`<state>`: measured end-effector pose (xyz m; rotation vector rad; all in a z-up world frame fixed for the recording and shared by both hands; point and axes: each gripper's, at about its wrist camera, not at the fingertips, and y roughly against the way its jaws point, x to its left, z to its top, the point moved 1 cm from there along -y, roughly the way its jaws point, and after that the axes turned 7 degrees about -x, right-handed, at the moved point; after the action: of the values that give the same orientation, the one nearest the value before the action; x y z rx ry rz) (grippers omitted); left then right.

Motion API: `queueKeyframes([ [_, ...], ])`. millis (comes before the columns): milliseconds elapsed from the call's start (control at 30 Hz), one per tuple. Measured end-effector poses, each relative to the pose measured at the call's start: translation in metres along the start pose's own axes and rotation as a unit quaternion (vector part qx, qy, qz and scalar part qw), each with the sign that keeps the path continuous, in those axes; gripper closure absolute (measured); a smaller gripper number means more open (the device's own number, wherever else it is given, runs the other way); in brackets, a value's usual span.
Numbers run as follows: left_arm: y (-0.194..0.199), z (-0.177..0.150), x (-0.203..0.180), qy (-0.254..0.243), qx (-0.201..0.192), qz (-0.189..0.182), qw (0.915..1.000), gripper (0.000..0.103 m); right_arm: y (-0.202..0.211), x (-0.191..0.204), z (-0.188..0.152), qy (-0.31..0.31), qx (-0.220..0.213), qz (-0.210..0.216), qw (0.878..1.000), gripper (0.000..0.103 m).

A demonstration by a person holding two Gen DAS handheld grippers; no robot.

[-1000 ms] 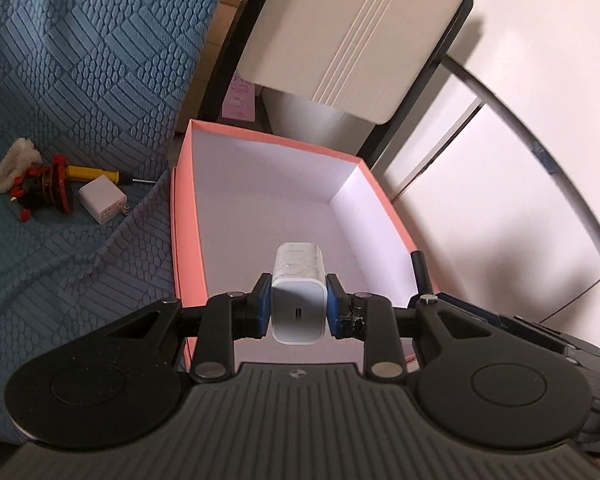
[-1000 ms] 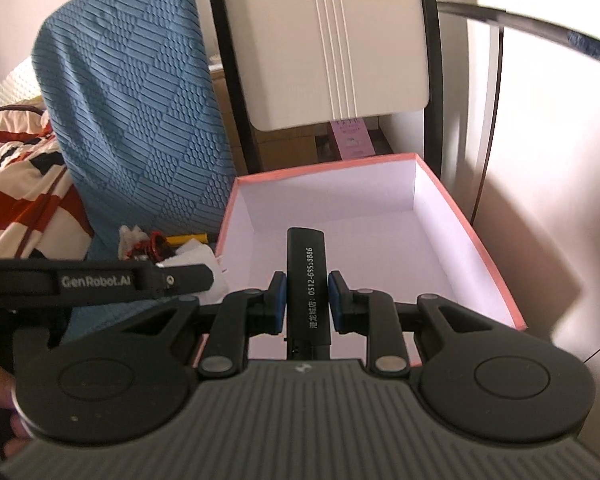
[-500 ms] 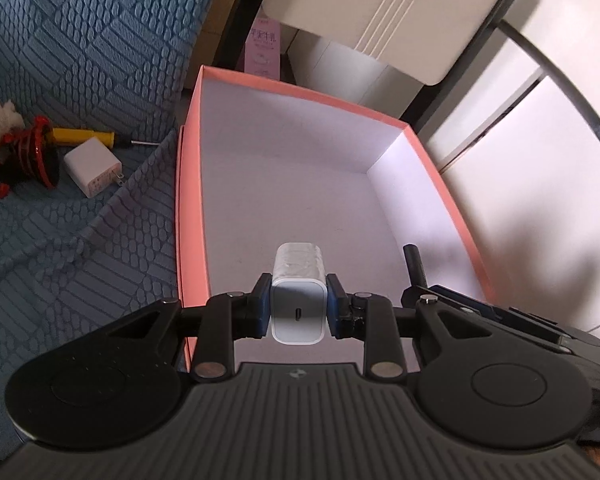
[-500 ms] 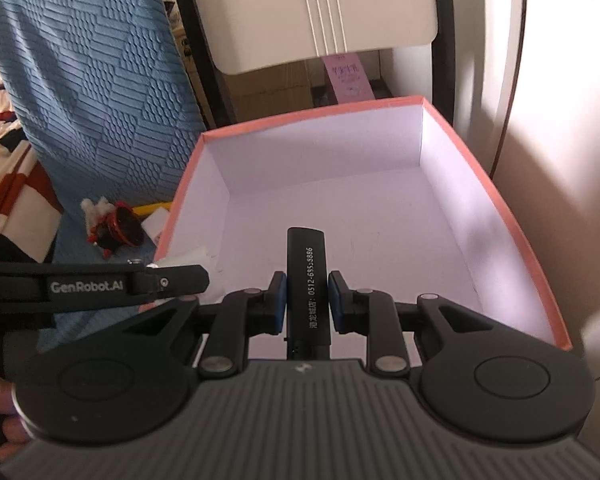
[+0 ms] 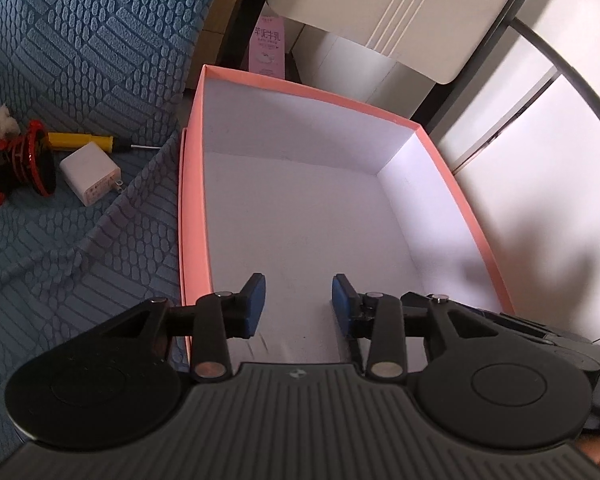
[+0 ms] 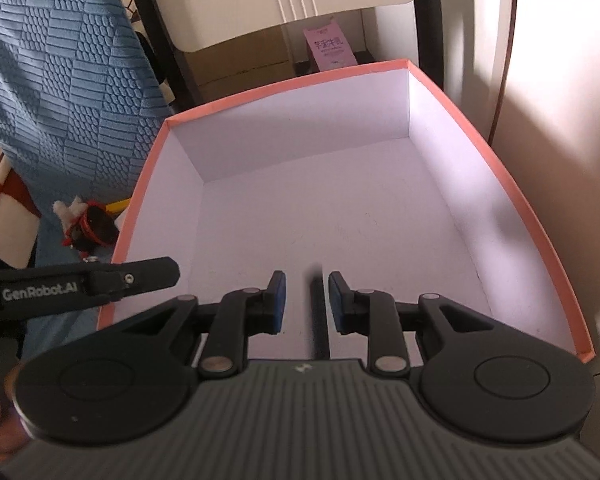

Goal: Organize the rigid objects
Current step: 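Withdraw both open tools from the pink box toward the chair seat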

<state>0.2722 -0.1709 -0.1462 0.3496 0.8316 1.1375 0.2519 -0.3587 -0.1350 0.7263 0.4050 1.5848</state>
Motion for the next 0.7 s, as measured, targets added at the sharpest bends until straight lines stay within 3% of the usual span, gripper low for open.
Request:
queueKeyframes([
  [467,0.056,0.001,-0.003,-0.001,-0.043,-0.001,0.9991,0.06,0.042,0.027,-0.003,0.023,-0.038,0.011,0.999,0.075],
  [700,0.098,-0.002,0.007,-0.008,-0.076,0.008,0.997,0.06,0.075,0.053,-0.004,0.039,-0.085,0.03,0.995,0.075],
])
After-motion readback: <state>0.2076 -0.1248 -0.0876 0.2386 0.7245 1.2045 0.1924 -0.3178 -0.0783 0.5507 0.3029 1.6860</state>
